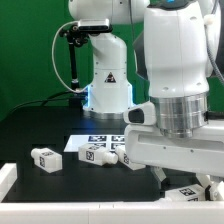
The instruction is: Assemble one leg
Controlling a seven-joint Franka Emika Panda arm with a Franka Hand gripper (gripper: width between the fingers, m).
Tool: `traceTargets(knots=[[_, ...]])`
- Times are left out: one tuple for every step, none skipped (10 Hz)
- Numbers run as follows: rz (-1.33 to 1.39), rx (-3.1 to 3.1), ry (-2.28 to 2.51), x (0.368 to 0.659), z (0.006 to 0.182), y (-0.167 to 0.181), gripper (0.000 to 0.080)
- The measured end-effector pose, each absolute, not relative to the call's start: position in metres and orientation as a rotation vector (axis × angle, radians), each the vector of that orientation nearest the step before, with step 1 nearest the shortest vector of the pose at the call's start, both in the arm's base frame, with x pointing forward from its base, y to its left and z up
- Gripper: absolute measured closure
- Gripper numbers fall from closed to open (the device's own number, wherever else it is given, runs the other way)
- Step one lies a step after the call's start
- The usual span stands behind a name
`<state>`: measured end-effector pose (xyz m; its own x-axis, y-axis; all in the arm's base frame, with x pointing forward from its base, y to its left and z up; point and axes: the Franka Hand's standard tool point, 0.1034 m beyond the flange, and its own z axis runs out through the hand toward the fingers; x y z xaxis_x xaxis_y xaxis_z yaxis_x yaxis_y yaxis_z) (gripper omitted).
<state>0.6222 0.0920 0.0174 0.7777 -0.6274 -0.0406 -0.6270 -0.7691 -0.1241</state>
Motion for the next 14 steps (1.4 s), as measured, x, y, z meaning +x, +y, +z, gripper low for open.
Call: traceTargets(knots=[[-0.009, -2.839, 1.003, 0.622, 0.016, 0.092, 0.0151], [-0.022, -2.838, 1.002, 0.623, 0.014, 0.092, 0.0171], [-0.022, -2.838, 1.0, 0.623, 0.015, 0.092, 0.03], [-0.021, -2.838, 1.0, 0.623, 0.015, 0.092, 0.03], [0.005, -2.84, 1.006, 0.618, 0.013, 0.093, 0.0466], [0.013, -2.842, 1.006, 0.617, 0.013, 0.093, 0.049], [0.022, -2.844, 1.007, 0.615, 0.012, 0.093, 0.0504], [0.023, -2.845, 1.006, 0.615, 0.012, 0.093, 0.0504], [0.024, -2.845, 1.009, 0.613, 0.012, 0.09, 0.051], [0.037, -2.848, 1.033, 0.602, 0.016, 0.07, 0.051], [0.041, -2.869, 1.017, 0.591, 0.019, 0.046, 0.0512], [0.032, -2.896, 0.972, 0.588, 0.023, 0.025, 0.0512], [0.009, -2.918, 0.945, 0.588, 0.029, 0.002, 0.0512], [-0.017, -2.943, 0.919, 0.589, 0.035, -0.023, 0.0512]])
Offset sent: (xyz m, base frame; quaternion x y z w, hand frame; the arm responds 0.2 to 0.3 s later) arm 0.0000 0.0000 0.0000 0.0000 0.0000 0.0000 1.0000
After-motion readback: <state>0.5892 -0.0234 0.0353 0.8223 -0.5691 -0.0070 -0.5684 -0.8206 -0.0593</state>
